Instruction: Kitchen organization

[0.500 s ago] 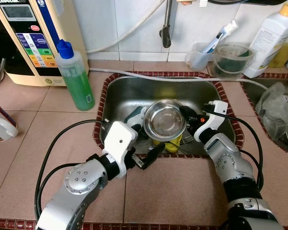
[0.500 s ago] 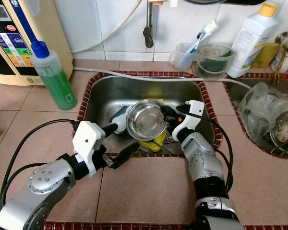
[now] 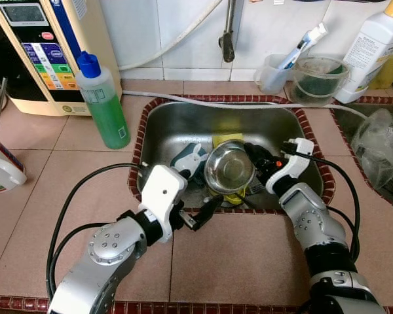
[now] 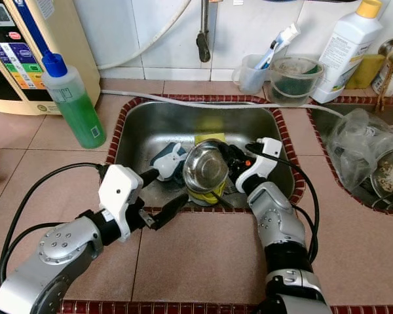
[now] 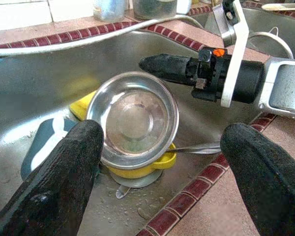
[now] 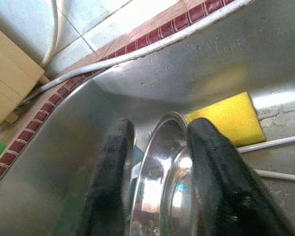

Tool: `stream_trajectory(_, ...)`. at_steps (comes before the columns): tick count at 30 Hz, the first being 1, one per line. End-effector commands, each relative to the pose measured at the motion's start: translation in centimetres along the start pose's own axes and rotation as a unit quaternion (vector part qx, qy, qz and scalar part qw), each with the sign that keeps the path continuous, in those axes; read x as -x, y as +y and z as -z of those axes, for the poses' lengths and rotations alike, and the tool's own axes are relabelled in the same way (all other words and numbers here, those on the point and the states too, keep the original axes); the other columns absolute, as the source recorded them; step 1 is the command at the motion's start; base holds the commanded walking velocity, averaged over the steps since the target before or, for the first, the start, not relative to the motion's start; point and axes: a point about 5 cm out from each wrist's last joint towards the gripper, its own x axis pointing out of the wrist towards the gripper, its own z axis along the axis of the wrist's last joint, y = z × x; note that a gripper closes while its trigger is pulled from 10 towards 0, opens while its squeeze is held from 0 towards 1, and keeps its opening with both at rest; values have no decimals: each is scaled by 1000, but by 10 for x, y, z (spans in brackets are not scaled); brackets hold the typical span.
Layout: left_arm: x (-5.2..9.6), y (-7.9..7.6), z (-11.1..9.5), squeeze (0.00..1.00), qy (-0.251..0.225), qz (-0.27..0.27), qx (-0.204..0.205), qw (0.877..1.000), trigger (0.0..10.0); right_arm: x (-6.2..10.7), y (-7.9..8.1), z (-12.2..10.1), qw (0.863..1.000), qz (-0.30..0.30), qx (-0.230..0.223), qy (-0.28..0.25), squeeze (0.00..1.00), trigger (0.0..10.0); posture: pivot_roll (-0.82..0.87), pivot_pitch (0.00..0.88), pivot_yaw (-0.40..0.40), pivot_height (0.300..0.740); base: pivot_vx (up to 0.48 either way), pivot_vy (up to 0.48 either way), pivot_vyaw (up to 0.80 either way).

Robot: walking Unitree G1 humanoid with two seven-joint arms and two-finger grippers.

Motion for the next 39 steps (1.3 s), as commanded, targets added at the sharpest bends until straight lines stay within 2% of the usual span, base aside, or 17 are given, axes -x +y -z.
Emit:
stream_trajectory(1, 1, 1, -4, 0, -4, -5, -11, 1000, 10000, -2, 2, -5, 1000, -7, -3, -10, 1000, 10000, 115, 168, 14, 740, 0, 0, 0)
stream_trajectory(8, -5, 7, -4, 0, -9, -16, -21, 1000, 10000, -6, 7, -10, 1000, -17, 6, -16, 1000, 10000, 113, 117, 5, 740, 0, 0, 0)
stream_trajectory(15, -12, 18, -8, 0, -22, -38, -27, 999, 10000, -7, 10, -16, 998, -13, 48, -30, 1000, 10000, 104, 65, -1, 740, 0, 0, 0)
stream_trajectory(18, -17, 29, -8, 0, -31, -68, -24, 997, 10000, -7, 14, -20, 993, 2, 106, -50, 1000, 10000, 92, 38, -5, 740, 0, 0, 0)
stream_trajectory(21, -22, 48, -3, 0, -39, -123, -7, 992, 10000, -4, 23, -10, 972, 3, 226, -63, 1000, 10000, 76, 10, -9, 740, 0, 0, 0)
stream_trajectory(24, -23, 61, 6, 0, -41, -159, 17, 986, 10000, 0, 24, -4, 973, 10, 214, -83, 1000, 10000, 70, 0, -17, 740, 0, 0, 0)
stream_trajectory(29, -21, 69, 12, 0, -50, -179, 31, 982, 10000, 6, 30, -2, 971, 9, 212, -111, 1000, 10000, 62, 0, -25, 740, 0, 0, 0)
stream_trajectory(32, -20, 71, 15, 0, -59, -189, 34, 980, 10000, 13, 31, 0, 968, 17, 218, -125, 1000, 10000, 56, 0, -26, 740, 0, 0, 0)
stream_trajectory(34, -22, 74, 27, 0, -52, -204, 37, 977, 10000, 22, 30, 5, 958, 41, 242, -145, 1000, 10000, 50, 0, -26, 740, 0, 0, 0)
stream_trajectory(39, -22, 72, 33, 0, -68, -200, 53, 976, 10000, 29, 35, 8, 953, 47, 252, -163, 1000, 10000, 41, 0, -20, 740, 0, 0, 0)
